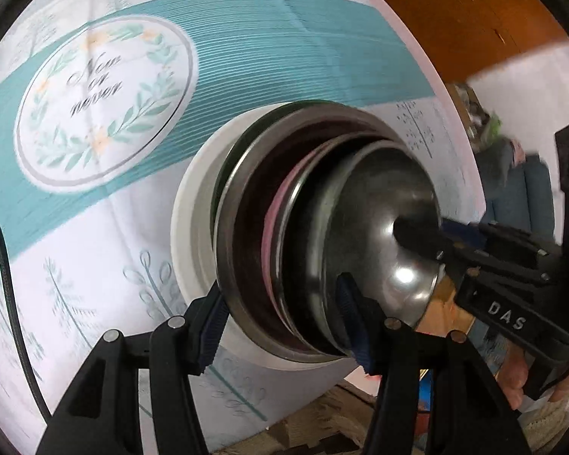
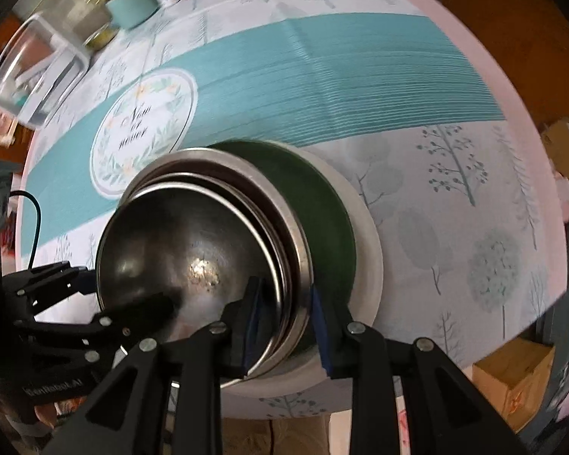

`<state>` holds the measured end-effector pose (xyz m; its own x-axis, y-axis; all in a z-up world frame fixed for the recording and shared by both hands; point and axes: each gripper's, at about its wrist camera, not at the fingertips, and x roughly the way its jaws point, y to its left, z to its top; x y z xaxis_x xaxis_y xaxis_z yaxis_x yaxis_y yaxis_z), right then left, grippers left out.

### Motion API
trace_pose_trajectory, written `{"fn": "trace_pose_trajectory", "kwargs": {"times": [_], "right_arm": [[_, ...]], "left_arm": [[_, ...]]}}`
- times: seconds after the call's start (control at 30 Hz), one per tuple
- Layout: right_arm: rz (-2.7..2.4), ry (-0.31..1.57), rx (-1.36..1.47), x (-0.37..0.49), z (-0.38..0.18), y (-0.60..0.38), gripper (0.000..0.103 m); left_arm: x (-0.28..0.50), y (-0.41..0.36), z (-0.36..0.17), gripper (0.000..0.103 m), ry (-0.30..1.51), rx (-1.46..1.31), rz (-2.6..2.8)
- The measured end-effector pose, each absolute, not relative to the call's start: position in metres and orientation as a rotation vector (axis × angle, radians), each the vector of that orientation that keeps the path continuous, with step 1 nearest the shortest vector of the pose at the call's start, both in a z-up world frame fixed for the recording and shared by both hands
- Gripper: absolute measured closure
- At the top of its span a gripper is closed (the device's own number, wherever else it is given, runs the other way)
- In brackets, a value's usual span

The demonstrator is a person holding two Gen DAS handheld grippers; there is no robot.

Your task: Organize plates and bowls

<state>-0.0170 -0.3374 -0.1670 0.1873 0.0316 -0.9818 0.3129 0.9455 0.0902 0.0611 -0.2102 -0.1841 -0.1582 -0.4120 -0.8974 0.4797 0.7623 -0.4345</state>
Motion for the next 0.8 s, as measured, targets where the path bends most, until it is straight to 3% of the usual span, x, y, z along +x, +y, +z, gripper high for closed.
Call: {"fn": "trace_pose_trajectory", "kwargs": {"times": [0.27,0.8], "right_arm": [[-0.045,1.408,0.234,-0.014,-0.171,-0.340,0.073],[-0.038,1.364,0.122,-0.010,-0.163,-0.351,0.075]], "left_arm": [[0.045,-0.198,-0.185,0.039,1.506,-0.037,-0.644],[0.048,-0.208,-0.177,0.038,1.431,-0.066,-0.575]]}}
